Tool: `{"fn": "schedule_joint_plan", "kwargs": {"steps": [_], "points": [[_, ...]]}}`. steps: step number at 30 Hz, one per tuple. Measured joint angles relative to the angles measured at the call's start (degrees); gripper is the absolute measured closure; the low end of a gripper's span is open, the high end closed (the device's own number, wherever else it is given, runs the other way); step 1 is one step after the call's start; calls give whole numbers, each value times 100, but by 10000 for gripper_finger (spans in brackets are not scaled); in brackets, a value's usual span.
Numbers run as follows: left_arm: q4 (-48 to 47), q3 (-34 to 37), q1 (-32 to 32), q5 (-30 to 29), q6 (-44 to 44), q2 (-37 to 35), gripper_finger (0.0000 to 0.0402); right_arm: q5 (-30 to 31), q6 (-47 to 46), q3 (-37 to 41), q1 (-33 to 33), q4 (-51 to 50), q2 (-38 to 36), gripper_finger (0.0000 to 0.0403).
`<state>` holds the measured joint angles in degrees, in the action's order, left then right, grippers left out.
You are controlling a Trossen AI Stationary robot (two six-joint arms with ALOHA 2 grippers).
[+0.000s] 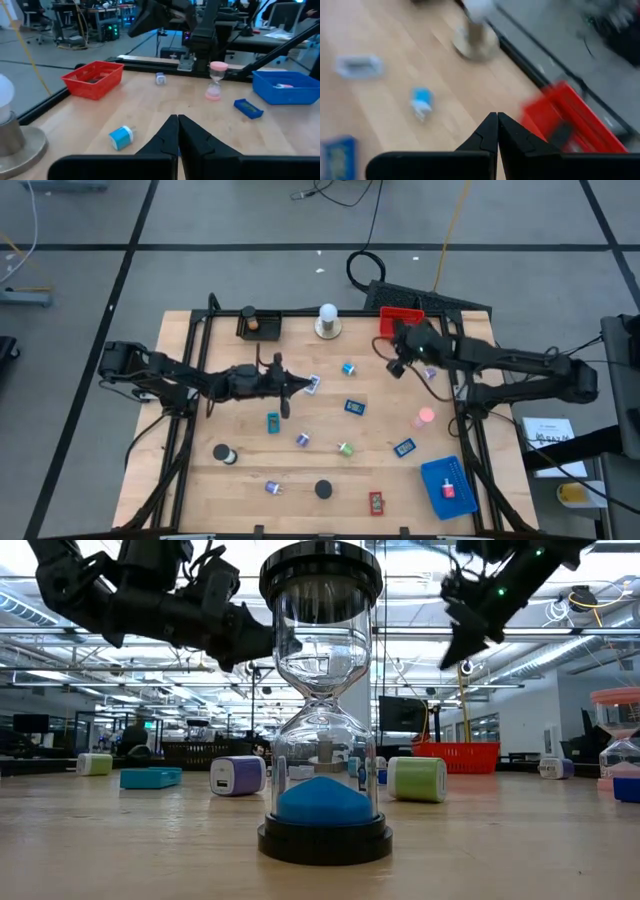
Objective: Pick & Place Office items
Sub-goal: Put the violet charger adapter into the red bin
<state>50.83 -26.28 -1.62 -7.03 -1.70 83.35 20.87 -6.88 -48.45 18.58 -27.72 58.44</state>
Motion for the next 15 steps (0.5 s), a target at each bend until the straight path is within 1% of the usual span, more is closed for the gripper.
{"fn": "schedule_joint_plan", "kwargs": {"steps": [4,8,11,15], "points": [[-42,2,-38,2,173,0,390,-334,6,-264,664,-958,190,396],[-58,4,-33,15,204,0,378,-772,182,-339,1249,-1786,535,373],[-209,4,-33,13,225,0,377,-760,571,-339,1436,-2418,941,342],[-223,4,-33,13,233,0,376,-726,1014,-338,1456,-2988,1508,281]]}}
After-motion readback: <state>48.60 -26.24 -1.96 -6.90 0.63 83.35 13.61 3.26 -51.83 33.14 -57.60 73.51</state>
